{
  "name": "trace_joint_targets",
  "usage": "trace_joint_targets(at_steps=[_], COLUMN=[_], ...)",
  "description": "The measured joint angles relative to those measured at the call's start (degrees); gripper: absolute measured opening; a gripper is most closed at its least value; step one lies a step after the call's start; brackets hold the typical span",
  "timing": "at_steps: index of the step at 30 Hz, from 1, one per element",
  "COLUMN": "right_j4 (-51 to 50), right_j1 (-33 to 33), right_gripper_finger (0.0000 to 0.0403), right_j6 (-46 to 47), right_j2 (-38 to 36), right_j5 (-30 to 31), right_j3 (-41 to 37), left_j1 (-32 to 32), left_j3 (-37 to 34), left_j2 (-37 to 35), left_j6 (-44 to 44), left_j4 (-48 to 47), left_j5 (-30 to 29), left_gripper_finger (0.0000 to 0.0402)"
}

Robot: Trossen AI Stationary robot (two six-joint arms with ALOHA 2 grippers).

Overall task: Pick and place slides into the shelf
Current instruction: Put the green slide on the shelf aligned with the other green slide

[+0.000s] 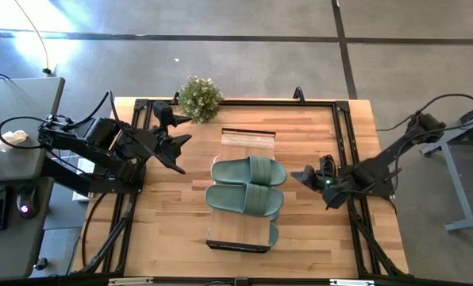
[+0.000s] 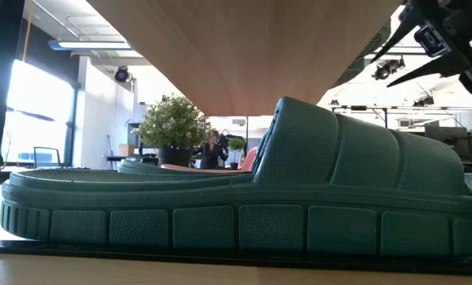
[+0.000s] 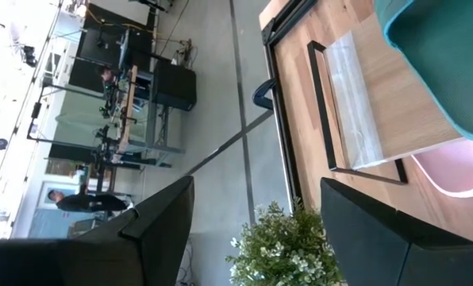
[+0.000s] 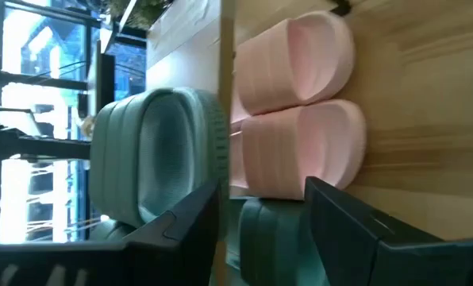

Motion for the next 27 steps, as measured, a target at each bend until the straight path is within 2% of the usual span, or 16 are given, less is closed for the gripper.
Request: trace_joint_targets(at_steps=[5,9,12,16,18,22,24,27], right_j4=[-8.16,-11.98,-10.39,-10.42,-9.84,-9.2,-8.68,-3.89], right_j1=[1.33,1.86,1.09,-1.14,-2.17,-4.81,-5.99,-6.9], right_gripper_finger=[0.0174,0.0162,0.012,0.0029,0.0009,0.002,0.001,0.0003], right_j6=[-0.32,-10.07,-19.57,-30.48,-35.1,-39.09,-41.4,-46.5], right_j2=[-5.31,-9.32,-9.57,-9.1,-8.38,-5.68,-3.9,-1.49], right_j5=[0.23,-0.28,2.42,1.73,1.68,-0.71,-3.53,-4.53], right_j3=[0.39,1.56,2.74,3.3,3.3,3.3,3.26,3.26], left_j1=[0.01,0.0,0.01,0.0,0.01,0.0,0.0,0.01], left_j3=[0.0,0.0,0.0,0.0,0.0,0.0,0.0,0.0], left_j2=[0.0,0.0,0.07,0.31,0.36,0.66,0.74,0.74], left_j6=[-0.16,-0.18,-0.34,-1.42,-1.67,-1.71,-1.72,-1.78], left_j4=[0.0,0.0,0.02,0.02,0.04,0.07,0.03,0.07], left_j5=[0.01,0.01,0.01,0.13,0.58,1.06,1.08,1.06], left_gripper_finger=[0.0257,0.0257,0.0257,0.0257,0.0257,0.0257,0.0257,0.0257])
